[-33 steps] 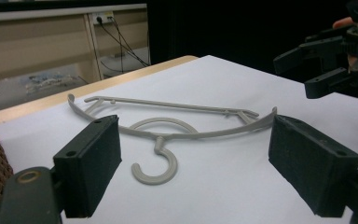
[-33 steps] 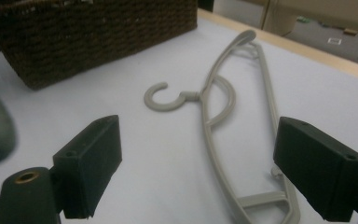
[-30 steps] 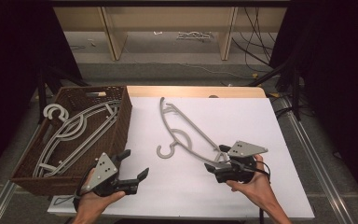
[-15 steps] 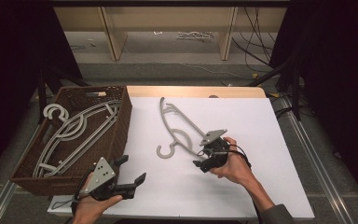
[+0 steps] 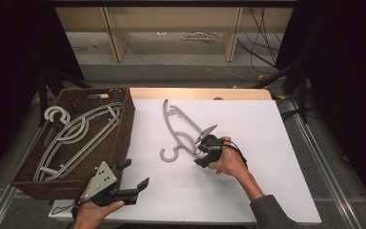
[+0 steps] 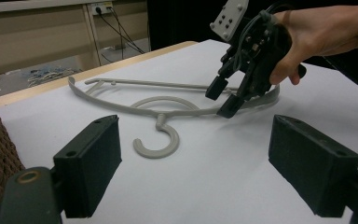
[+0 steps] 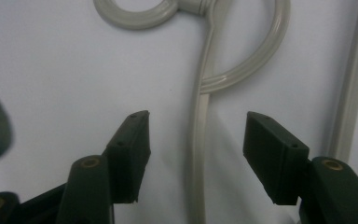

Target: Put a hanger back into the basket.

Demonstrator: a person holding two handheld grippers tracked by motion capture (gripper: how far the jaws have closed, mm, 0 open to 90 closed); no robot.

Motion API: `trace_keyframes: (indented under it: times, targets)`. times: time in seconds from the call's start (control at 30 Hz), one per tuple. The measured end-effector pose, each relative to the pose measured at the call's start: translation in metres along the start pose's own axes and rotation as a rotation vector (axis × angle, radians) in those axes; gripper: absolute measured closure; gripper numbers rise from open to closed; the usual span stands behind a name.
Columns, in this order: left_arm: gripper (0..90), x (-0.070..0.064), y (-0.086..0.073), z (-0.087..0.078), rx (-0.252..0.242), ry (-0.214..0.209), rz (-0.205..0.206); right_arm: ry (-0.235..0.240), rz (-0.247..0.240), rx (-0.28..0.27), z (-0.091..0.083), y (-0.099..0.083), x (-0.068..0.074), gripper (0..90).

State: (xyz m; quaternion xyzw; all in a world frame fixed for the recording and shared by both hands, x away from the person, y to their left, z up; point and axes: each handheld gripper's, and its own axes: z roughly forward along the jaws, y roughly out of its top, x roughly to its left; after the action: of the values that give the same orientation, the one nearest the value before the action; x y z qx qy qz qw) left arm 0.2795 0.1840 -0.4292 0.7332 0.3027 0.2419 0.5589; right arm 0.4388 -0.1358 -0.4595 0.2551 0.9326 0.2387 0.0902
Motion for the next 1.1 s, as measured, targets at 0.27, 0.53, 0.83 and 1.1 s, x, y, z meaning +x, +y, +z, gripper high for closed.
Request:
trace_keyframes:
  times: [0.27, 0.53, 0.83, 1.1]
  targets:
    - [16.7, 0.0, 0.0, 0.0, -0.003, -0.006, -0.005, 0.025, 0.009, 0.044, 0.01, 0.007, -0.005, 54.3]
    - [16.8, 0.0, 0.0, 0.001, -0.003, -0.011, 0.007, 0.03, 0.029, 0.086, 0.014, 0.012, -0.006, 64.9]
    - [16.9, 0.0, 0.0, 0.001, 0.002, -0.013, 0.015, 0.043, 0.041, 0.142, 0.016, 0.021, -0.008, 77.0]
    - [17.0, -0.001, -0.001, 0.002, 0.01, -0.014, 0.005, 0.04, 0.088, 0.166, 0.017, 0.024, -0.011, 81.3]
